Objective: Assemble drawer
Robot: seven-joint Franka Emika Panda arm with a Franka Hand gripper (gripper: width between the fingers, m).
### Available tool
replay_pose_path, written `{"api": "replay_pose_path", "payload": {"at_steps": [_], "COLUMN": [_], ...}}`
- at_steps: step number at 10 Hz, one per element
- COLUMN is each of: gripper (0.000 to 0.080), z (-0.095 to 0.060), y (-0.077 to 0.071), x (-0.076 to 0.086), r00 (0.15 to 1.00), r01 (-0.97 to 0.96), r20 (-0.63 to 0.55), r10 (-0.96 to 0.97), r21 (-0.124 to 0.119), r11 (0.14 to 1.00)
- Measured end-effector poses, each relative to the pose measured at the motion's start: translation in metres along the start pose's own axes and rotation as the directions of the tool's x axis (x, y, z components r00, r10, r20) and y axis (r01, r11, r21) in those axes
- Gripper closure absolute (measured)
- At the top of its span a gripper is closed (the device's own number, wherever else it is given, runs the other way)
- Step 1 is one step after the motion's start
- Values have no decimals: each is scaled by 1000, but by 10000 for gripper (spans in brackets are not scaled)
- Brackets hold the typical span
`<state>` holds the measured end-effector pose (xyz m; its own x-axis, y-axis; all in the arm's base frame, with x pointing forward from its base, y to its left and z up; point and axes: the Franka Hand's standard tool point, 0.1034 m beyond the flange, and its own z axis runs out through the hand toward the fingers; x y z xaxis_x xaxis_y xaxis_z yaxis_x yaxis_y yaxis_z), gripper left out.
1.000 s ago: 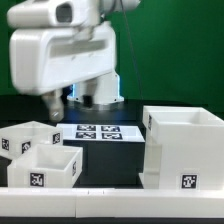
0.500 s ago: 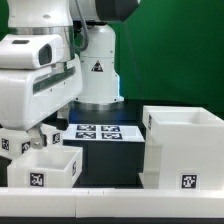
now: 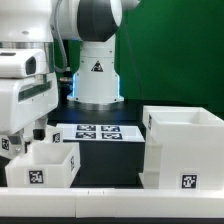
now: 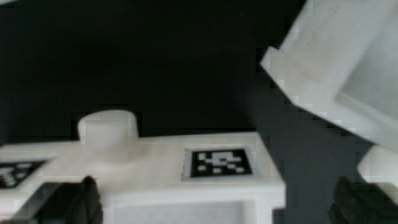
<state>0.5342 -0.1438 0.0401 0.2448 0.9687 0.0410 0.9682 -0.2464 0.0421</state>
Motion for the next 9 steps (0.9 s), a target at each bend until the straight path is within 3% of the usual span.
{"api": "replay_pose_path", "payload": {"at_steps": [5,9], "gripper": [151,151], "z": [-3,2], "y": [1,-4], "x": [23,25], "r00": [1000,989], "r01": [-29,146], "r20": [-8,32], "r10": [29,-145], "r21": [-8,-28], "r11": [1000,989]}}
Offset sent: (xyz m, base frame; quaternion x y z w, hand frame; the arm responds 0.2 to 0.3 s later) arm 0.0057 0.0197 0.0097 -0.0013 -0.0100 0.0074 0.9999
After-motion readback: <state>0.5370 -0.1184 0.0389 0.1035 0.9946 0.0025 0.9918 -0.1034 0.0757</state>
